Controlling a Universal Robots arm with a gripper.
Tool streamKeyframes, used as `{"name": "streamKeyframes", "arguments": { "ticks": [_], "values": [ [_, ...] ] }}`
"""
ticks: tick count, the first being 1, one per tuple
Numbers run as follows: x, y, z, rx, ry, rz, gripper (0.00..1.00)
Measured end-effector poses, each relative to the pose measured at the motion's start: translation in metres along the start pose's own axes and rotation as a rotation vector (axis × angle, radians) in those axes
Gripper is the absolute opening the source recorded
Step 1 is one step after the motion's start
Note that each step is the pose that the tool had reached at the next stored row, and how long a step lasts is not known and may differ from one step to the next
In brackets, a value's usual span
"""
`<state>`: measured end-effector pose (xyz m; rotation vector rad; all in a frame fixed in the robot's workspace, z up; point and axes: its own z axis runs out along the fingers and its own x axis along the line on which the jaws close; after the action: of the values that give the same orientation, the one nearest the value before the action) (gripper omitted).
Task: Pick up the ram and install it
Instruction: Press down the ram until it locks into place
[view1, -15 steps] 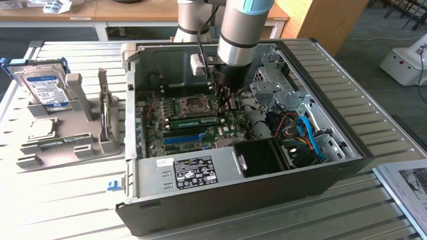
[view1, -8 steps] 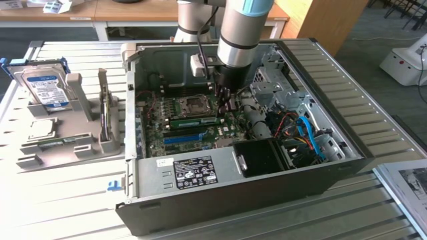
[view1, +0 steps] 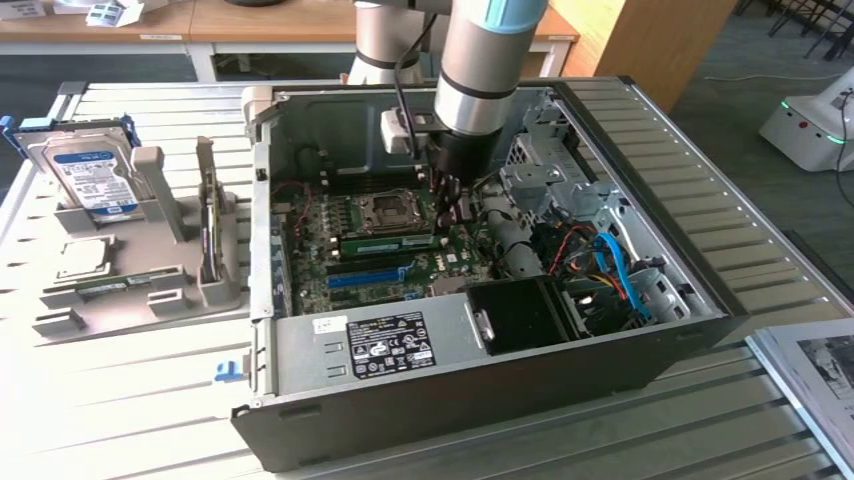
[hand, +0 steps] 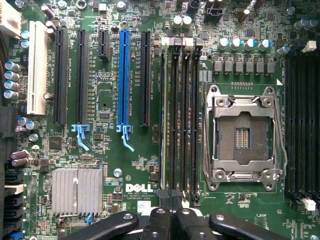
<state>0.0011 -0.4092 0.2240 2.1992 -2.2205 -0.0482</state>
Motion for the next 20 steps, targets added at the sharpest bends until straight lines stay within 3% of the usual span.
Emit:
{"name": "streamKeyframes", "arguments": {
  "ticks": [20],
  "values": [
    [0.0000,0.0000,0.0010,-0.0001,-0.0002,0.000,0.10]
  ]
}}
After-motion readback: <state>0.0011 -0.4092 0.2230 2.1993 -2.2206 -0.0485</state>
